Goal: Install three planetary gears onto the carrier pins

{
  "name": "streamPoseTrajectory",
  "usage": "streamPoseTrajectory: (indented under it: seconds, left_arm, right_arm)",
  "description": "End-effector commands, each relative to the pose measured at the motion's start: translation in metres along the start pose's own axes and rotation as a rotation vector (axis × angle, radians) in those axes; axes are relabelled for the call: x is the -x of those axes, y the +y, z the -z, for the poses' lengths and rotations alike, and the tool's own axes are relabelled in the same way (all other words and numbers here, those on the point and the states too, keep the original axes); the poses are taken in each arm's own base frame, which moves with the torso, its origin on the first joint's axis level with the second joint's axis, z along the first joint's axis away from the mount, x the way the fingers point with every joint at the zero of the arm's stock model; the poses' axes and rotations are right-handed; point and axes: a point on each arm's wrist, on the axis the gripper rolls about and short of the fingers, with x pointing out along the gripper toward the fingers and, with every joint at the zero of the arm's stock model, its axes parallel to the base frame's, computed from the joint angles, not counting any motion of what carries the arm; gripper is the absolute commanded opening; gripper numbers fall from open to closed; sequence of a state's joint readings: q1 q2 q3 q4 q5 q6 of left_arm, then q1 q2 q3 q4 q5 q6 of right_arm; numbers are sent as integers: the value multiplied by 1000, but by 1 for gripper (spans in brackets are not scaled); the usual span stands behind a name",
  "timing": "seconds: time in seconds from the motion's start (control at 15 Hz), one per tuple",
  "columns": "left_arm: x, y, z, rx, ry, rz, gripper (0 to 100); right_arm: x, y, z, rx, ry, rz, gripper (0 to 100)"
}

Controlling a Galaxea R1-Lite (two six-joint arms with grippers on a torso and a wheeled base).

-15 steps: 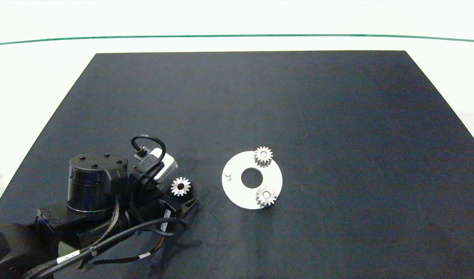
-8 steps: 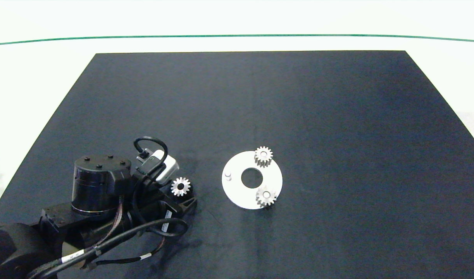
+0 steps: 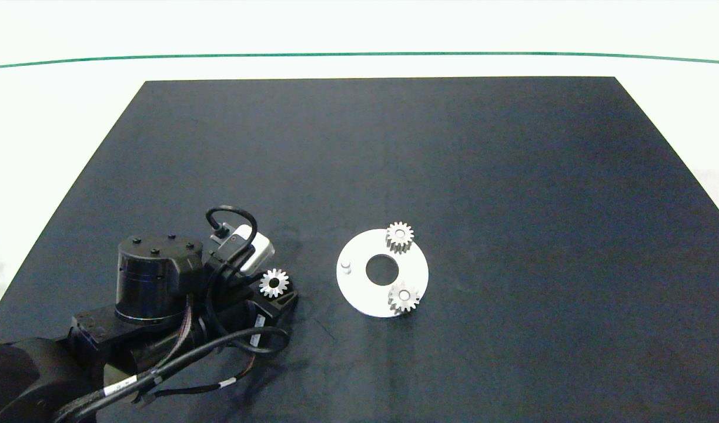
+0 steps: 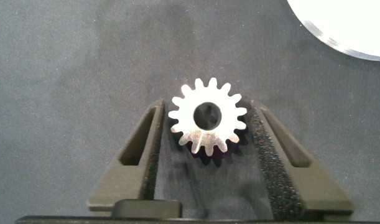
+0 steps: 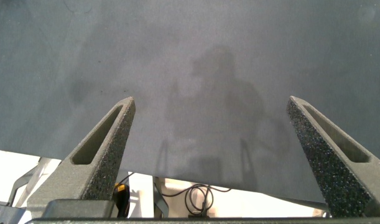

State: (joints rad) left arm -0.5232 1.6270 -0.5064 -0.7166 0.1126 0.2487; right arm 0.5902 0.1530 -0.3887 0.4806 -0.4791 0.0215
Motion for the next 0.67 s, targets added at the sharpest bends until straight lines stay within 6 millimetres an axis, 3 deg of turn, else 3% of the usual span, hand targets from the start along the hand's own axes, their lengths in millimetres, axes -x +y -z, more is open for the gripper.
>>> streamPoseTrajectory:
  seconds: [0.07,0.67]
  left_arm:
    - [0,1,-1,0,-4,-4,47]
    - [1,0,1,-4,-1,-3,29]
  right_arm:
    - [0,0,0,2,3,2,100]
    - [0,0,2,11,17,1,100]
